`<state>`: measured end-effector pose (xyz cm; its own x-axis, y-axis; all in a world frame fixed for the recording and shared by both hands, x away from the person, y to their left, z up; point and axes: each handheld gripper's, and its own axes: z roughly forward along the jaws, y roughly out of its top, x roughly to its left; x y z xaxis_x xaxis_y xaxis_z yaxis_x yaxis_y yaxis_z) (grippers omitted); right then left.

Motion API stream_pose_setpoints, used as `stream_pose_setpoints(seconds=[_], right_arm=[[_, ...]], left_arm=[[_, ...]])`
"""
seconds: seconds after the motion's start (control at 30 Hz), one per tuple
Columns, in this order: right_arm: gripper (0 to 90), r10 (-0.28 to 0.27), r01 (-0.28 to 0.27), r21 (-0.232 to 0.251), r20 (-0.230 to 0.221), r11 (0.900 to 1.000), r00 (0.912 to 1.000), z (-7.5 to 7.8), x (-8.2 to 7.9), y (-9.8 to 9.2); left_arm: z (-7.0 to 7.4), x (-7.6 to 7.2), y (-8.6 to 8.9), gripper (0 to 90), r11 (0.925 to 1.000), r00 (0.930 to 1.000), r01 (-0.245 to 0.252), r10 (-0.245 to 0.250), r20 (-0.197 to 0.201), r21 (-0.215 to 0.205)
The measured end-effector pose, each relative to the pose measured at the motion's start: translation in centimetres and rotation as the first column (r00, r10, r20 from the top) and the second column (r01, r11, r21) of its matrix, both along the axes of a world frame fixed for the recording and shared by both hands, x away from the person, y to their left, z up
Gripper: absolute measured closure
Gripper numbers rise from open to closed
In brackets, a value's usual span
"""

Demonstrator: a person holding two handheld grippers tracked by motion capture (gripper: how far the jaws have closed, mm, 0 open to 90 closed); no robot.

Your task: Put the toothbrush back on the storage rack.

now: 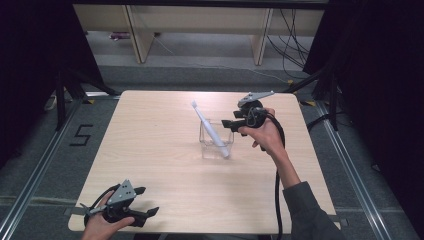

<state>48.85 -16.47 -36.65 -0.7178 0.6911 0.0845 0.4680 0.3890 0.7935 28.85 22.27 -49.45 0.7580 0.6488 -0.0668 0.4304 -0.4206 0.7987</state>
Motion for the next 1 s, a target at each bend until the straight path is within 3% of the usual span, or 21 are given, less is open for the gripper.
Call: stream_pose_setpoints(seconds=[0.2,0.33,0.37,0.47,0.5,0.6,0.63,0.8,0.9,0.93,1.0], right_arm=[[36.5,-0.015,0.016,-0.006,0.032,1.0,0.9994,0.3,-0.4,-0.5],[35.4,-0.015,0.016,-0.017,0.035,1.0,0.9993,0.4,-0.6,-0.9],[35.3,-0.019,0.019,-0.005,0.013,1.0,0.9997,0.4,-0.8,-0.9],[35.0,-0.014,0.015,-0.024,0.043,1.0,0.999,0.6,-0.8,-1.2],[34.9,-0.021,0.021,-0.01,0.026,1.0,0.9995,0.6,-1.0,-1.1],[34.6,-0.021,0.022,-0.01,0.036,1.0,0.9991,0.7,-1.2,-1.3],[34.6,-0.011,0.012,-0.021,0.057,1.0,0.9983,0.7,-1.2,-1.5],[34.4,-0.018,0.019,-0.005,0.042,1.0,0.9989,0.8,-1.7,-1.6],[34.3,-0.017,0.018,-0.014,0.064,1.0,0.9978,0.8,-1.8,-1.8],[34.2,-0.02,0.021,-0.004,0.042,1.0,0.9989,0.8,-1.9,-1.8],[34.2,-0.021,0.021,-0.006,0.06,1.0,0.998,0.8,-2.0,-1.9]], left_arm=[[-0.1,0.1,0.0,16.7,1.0,1.0,0.001,-0.001,-0.001,-0.003],[0.0,0.0,0.0,16.4,1.0,1.0,0.002,-0.002,-0.006,0.003],[-0.1,0.1,0.0,16.3,1.0,1.0,0.003,-0.003,0.001,-0.009],[-0.1,0.1,0.0,16.0,0.9999,1.0,0.002,-0.002,0.0,-0.01],[0.0,0.0,0.0,16.0,1.0,1.0,0.0,0.0,-0.003,-0.002],[0.0,0.1,0.0,15.9,1.0,1.0,0.001,-0.001,-0.005,-0.002],[0.0,0.0,0.0,15.9,1.0,1.0,0.0,0.0,-0.004,-0.002],[0.0,0.1,0.0,15.6,1.0,1.0,0.002,-0.002,-0.006,-0.003],[-0.1,0.1,0.0,15.4,0.9999,1.0,0.001,-0.001,0.0,-0.012],[-0.1,0.1,0.0,15.4,0.9999,1.0,0.001,-0.001,0.0,-0.013],[-0.1,0.1,0.0,15.2,0.9999,1.0,0.001,-0.001,-0.001,-0.013]])
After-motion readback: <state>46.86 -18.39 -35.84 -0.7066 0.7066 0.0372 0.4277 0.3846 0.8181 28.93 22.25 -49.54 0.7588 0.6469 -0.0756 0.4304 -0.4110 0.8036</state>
